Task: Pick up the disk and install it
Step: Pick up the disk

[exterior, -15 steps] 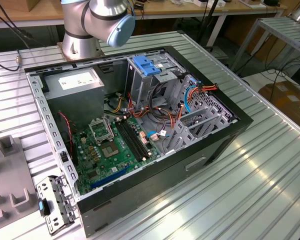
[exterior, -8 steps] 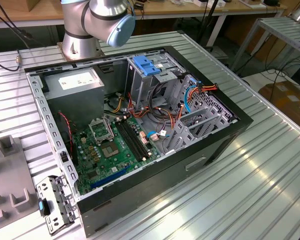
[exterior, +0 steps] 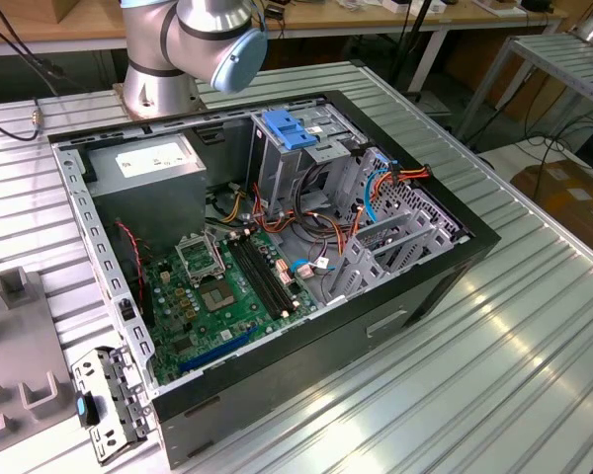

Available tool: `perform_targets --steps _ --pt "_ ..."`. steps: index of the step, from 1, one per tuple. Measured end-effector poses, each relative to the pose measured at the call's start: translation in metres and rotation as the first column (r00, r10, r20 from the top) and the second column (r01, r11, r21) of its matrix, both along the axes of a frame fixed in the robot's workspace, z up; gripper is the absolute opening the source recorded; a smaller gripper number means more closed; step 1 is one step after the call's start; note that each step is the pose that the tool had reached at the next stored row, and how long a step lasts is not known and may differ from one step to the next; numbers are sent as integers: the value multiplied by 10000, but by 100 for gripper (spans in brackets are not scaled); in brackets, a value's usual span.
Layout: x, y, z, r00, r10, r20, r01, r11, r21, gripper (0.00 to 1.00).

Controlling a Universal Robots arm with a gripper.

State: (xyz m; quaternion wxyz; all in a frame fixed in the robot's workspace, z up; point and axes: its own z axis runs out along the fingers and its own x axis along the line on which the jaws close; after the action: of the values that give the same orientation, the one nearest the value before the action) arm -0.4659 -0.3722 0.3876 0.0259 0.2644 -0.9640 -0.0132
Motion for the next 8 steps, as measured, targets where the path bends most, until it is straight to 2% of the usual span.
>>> perform_targets --steps 2,3,4,6,8 --pt "0 0 0 9995 302 0 -302 9995 0 11" --pt "0 0 0 9980 637 0 -637 9980 0 11" --pt "0 0 0 9952 974 0 -974 9952 0 11" --pt "0 0 0 9918 1279 1 -1279 9918 0 11" --pt "3 0 0 9869 1616 0 -1616 9869 0 11"
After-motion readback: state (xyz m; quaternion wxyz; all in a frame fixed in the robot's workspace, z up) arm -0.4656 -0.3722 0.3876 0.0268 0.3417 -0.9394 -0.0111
